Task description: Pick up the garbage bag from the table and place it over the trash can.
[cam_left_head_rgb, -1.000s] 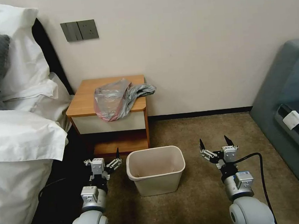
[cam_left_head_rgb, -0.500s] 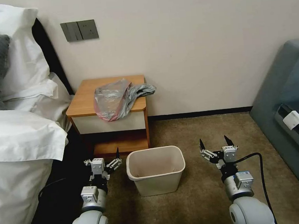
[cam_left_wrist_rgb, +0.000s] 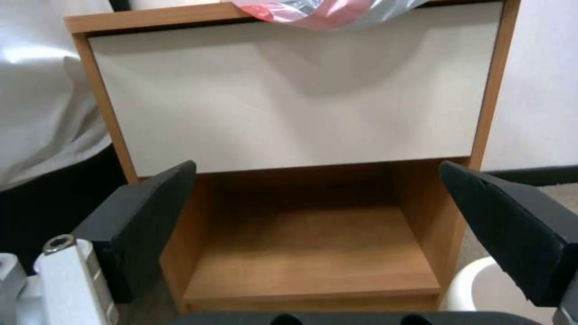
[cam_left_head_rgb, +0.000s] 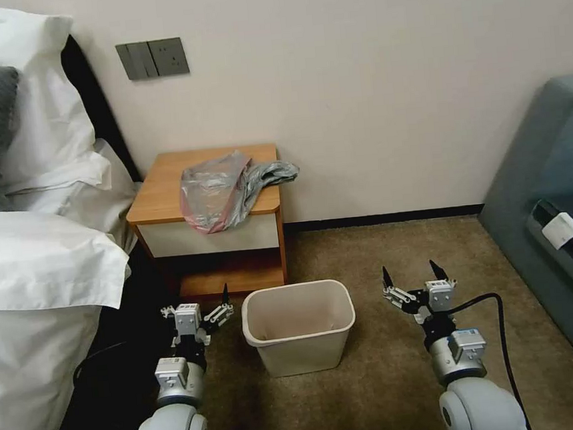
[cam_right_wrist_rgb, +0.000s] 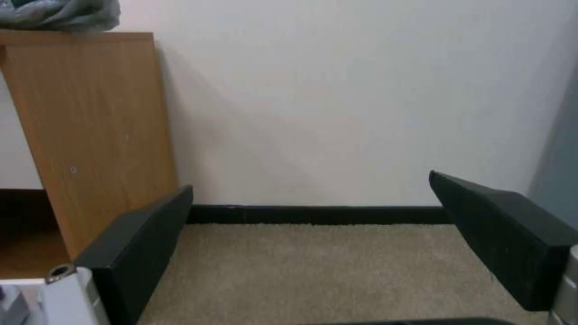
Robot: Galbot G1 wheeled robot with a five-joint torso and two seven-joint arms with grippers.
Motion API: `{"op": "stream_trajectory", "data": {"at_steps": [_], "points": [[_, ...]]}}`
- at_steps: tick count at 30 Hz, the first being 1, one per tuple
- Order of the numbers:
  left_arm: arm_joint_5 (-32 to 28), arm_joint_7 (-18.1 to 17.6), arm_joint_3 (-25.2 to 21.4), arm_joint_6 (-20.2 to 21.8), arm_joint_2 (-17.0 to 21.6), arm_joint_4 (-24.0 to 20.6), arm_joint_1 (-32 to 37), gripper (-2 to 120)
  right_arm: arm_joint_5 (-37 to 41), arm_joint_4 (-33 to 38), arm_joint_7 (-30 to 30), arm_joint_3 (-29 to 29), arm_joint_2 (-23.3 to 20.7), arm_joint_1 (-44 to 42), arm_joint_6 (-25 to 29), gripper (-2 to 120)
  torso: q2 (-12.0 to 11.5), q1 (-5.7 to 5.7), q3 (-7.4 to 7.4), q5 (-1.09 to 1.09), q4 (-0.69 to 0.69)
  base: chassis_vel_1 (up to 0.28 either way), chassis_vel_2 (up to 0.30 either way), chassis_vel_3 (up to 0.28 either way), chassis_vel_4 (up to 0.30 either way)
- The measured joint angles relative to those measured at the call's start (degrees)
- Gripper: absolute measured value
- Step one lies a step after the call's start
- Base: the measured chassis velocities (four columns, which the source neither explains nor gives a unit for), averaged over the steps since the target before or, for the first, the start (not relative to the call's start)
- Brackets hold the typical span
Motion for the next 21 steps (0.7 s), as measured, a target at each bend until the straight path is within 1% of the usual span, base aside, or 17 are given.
{"op": "stream_trajectory", "data": {"at_steps": [5,7,8,12,13,17,18,20,21], "points": [[0.0,0.0,-0.04,-0.06,0.0,0.0,-0.01,100,0.0,0.0,0.0,0.0,-0.01,0.01,0.13,100,0.0,0.0,0.0,0.0,0.0,0.0,0.0,0.0,0.0],[-0.07,-0.15,-0.87,-1.96,-0.01,-0.2,-0.52,100,-0.15,0.04,0.26,0.14,-0.47,0.48,2.1,100,0.0,0.0,0.0,0.0,0.0,0.0,0.0,0.0,0.0],[-0.07,-0.15,-0.87,-1.96,-0.01,-0.2,-0.52,100,-0.15,0.04,0.26,0.14,-0.47,0.48,2.1,100,0.0,0.0,0.0,0.0,0.0,0.0,0.0,0.0,0.0],[-0.39,-0.94,-3.77,-9.08,-0.15,-1.87,-2.52,100,-0.85,0.37,1.54,0.68,-2.12,2.1,8.9,100,0.0,0.0,0.0,0.0,0.0,0.0,0.0,0.0,0.0],[-0.39,-0.94,-3.77,-9.08,-0.15,-1.87,-2.52,100,-0.85,0.37,1.54,0.68,-2.12,2.1,8.9,100,0.0,0.0,0.0,0.0,0.0,0.0,0.0,0.0,0.0],[-0.8,-1.79,-7.1,-17.23,-0.35,-3.69,-4.83,100,-1.71,0.72,3.04,1.33,-4.1,4.09,17.19,100,0.0,0.0,0.0,-0.01,0.0,0.0,0.0,0.0,0.0],[-0.8,-1.79,-7.1,-17.23,-0.35,-3.69,-4.83,100,-1.71,0.72,3.04,1.33,-4.1,4.09,17.19,100,0.0,0.0,0.0,-0.01,0.0,0.0,0.0,0.0,0.0],[-1.0,-2.18,-8.5,-20.67,-0.41,-4.43,-5.8,100,-2.03,0.87,3.64,1.58,-4.87,4.85,20.35,100,0.0,0.0,0.0,-0.01,0.0,0.0,0.0,0.0,0.0],[-1.09,-2.41,-9.47,-22.99,-0.45,-4.95,-6.45,100,-2.28,0.96,4.09,1.79,-5.47,5.44,22.83,100,0.0,0.0,0.0,-0.01,0.0,0.0,0.0,0.0,0.0]]}}
